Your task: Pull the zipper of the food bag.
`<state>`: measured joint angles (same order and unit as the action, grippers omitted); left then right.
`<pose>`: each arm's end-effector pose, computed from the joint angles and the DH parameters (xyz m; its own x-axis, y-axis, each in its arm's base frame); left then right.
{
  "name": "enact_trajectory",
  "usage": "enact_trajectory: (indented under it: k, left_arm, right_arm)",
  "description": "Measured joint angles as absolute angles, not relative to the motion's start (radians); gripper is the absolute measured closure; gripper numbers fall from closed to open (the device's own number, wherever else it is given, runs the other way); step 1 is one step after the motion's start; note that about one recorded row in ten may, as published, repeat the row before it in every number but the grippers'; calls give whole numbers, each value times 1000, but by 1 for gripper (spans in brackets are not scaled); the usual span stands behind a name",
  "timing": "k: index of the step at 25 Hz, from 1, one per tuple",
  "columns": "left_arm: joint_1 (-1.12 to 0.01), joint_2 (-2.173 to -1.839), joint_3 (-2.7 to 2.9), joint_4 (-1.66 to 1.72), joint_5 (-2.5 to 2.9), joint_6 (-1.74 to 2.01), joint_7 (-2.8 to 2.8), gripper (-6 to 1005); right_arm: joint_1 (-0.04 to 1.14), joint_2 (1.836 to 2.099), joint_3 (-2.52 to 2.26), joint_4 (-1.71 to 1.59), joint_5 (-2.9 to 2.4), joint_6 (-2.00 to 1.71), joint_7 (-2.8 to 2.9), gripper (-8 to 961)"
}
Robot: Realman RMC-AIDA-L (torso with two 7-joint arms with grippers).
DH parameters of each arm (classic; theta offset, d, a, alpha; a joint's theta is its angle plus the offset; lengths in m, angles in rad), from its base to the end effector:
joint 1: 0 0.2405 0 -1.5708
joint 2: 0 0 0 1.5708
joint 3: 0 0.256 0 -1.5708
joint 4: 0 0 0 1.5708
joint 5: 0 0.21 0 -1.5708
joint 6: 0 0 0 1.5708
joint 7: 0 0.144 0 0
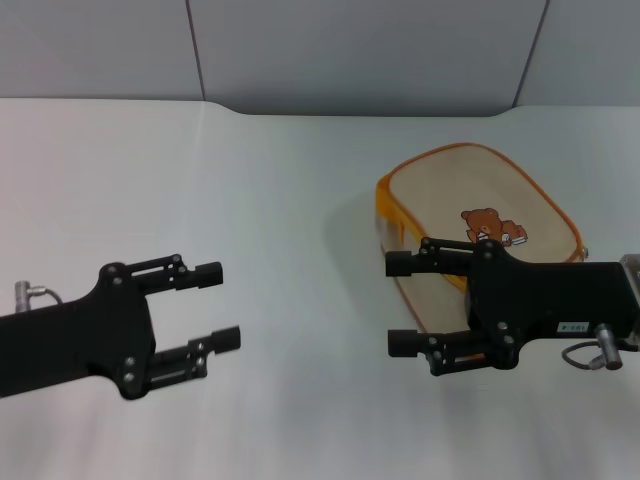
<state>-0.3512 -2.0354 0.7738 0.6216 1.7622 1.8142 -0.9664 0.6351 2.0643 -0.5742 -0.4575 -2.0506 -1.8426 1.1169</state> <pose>-0.2783 0.2664 0.0207 0.7743 -0.0014 0.6328 0.1809 -0.9578 -0.2234 0.2237 0.3055 -0.0124 0.7554 -0.1567 -0.6362 -0.1688 -0.9848 0.0422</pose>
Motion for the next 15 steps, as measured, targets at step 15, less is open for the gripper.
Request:
enact_trajectory:
  k: [15]
  left_arm:
    - [-326,-2045,772,611,1760,1839,-921,181]
  right_arm:
    - [643,2067,-586,-462,-2051,-1833,1095,107]
